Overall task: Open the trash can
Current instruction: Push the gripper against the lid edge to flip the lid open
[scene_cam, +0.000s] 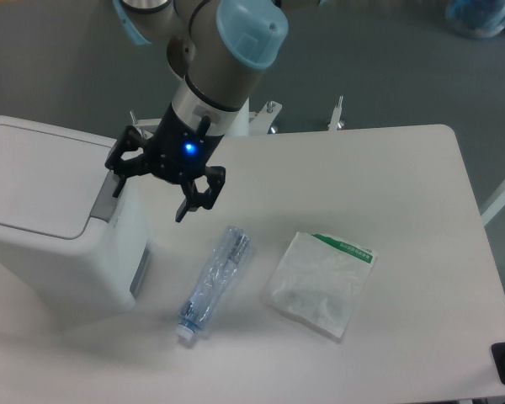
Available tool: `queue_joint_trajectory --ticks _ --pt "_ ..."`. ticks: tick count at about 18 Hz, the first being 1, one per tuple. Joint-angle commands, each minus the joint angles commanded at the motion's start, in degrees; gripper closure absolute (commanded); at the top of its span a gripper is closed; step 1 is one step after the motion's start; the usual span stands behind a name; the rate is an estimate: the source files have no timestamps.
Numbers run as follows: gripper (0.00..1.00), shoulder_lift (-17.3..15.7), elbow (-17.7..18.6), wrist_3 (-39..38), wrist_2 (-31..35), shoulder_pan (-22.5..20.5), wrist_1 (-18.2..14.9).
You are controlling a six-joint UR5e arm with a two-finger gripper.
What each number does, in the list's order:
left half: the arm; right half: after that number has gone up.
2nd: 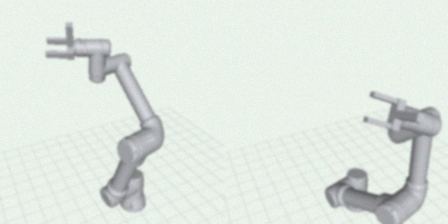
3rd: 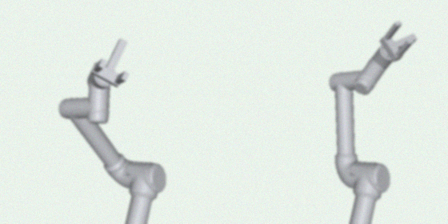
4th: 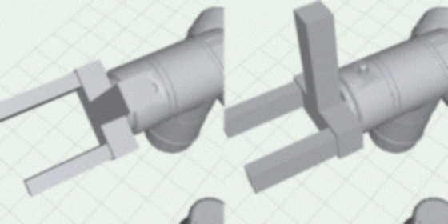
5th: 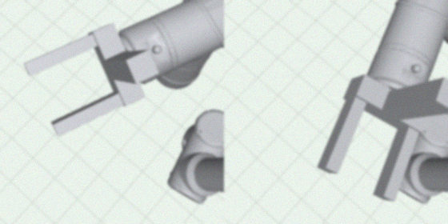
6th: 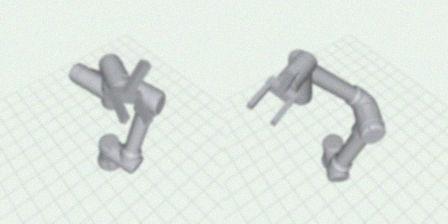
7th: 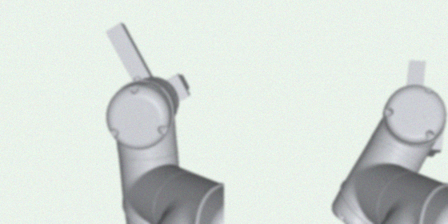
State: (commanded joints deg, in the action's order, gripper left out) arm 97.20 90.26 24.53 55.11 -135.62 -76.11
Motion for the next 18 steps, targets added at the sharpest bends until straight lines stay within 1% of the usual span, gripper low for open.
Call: queue_joint_trajectory --ticks 3,18 --pt "0.00 0.3 0.0 -1.3 0.1 0.2 1.1" --pt "0.00 0.9 0.3 -1.2 0.2 0.2 1.4"
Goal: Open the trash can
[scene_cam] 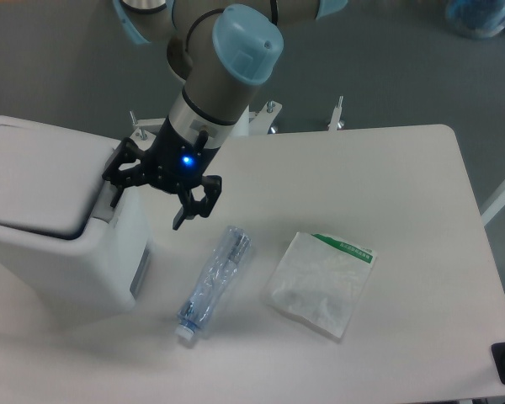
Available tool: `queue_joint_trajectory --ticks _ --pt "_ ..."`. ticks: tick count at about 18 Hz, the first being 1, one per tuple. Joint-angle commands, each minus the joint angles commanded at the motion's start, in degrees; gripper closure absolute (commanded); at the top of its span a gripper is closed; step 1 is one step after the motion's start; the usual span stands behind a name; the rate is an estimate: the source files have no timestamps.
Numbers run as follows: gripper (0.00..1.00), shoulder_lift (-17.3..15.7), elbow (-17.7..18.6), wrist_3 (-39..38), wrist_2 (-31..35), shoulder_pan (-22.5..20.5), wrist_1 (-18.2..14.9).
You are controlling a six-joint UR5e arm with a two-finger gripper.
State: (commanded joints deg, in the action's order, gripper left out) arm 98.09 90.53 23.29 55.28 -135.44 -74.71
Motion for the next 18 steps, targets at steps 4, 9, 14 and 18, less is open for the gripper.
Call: queue_joint_trajectory --ticks 4,9,14,18 --pt "0.00 -0.1 0.0 0.0 0.0 0.0 -0.1" --pt "0.00 0.0 -1.8 0.2 0.0 -0.6 -0.3" --pt "0.00 0.0 -3.1 1.8 0.0 -5.4 1.5" --pt "0.00 0.2 -2.5 5.8 0.0 -10.4 4.6"
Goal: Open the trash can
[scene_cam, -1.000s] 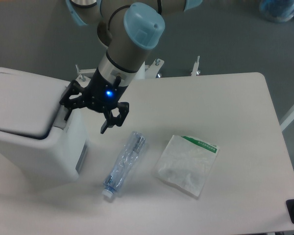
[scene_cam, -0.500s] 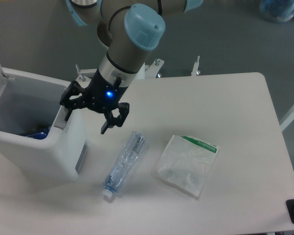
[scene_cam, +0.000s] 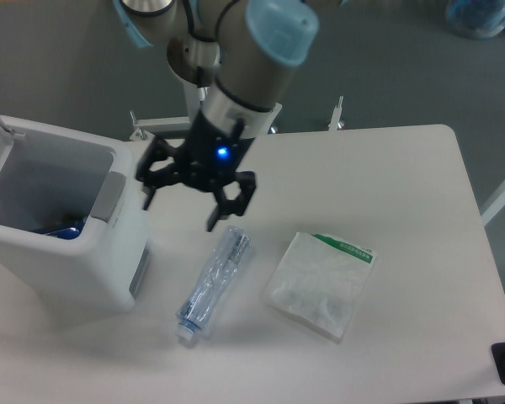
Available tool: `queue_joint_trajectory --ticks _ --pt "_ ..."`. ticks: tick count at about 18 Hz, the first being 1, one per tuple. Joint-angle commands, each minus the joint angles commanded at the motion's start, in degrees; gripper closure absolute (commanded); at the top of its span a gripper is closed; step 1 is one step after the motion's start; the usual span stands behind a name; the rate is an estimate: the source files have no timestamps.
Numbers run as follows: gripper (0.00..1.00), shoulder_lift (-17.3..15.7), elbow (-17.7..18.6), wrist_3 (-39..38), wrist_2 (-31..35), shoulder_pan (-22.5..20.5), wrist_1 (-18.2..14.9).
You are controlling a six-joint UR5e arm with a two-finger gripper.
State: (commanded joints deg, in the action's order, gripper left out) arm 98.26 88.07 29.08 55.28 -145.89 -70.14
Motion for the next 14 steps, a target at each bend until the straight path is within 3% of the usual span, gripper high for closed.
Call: queue_joint_trajectory --ticks 9,14 --pt "0.00 3.1 0.8 17.3 1.8 -9.7 0.6" --pt "0.00 6.8 0.4 27.6 14.7 -10.2 1.2"
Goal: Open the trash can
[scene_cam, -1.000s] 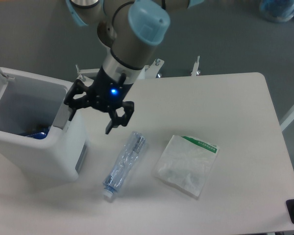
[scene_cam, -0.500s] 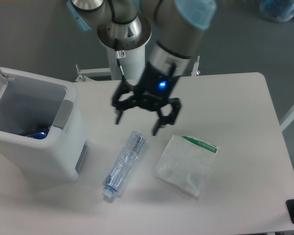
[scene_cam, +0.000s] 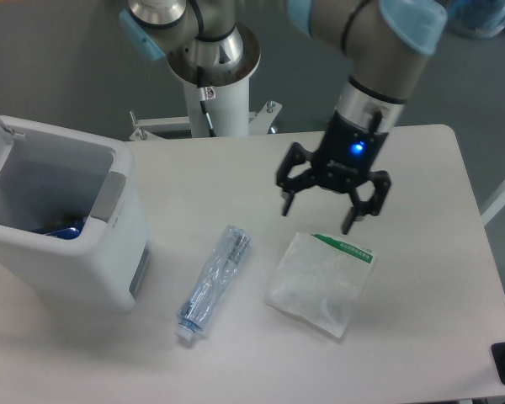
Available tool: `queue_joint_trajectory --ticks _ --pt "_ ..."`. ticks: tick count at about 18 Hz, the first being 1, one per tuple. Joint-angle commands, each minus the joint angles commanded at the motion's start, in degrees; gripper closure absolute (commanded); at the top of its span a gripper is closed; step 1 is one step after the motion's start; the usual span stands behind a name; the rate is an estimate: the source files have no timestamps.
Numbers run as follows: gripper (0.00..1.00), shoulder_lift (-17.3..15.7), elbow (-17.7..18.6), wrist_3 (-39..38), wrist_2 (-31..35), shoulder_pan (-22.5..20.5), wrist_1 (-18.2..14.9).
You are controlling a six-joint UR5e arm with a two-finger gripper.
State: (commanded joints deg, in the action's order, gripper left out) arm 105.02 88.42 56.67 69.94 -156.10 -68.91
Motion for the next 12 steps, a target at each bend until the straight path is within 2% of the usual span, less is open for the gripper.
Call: queue_joint_trajectory --ticks 4,9,12 --pt "0.00 2.1 0.6 4.0 5.0 0.6 4.0" --pt "0.00 3.5 0.3 13.7 9.9 0.4 4.4" --pt "0.00 3.9 0.2 15.2 12.2 0.4 4.4"
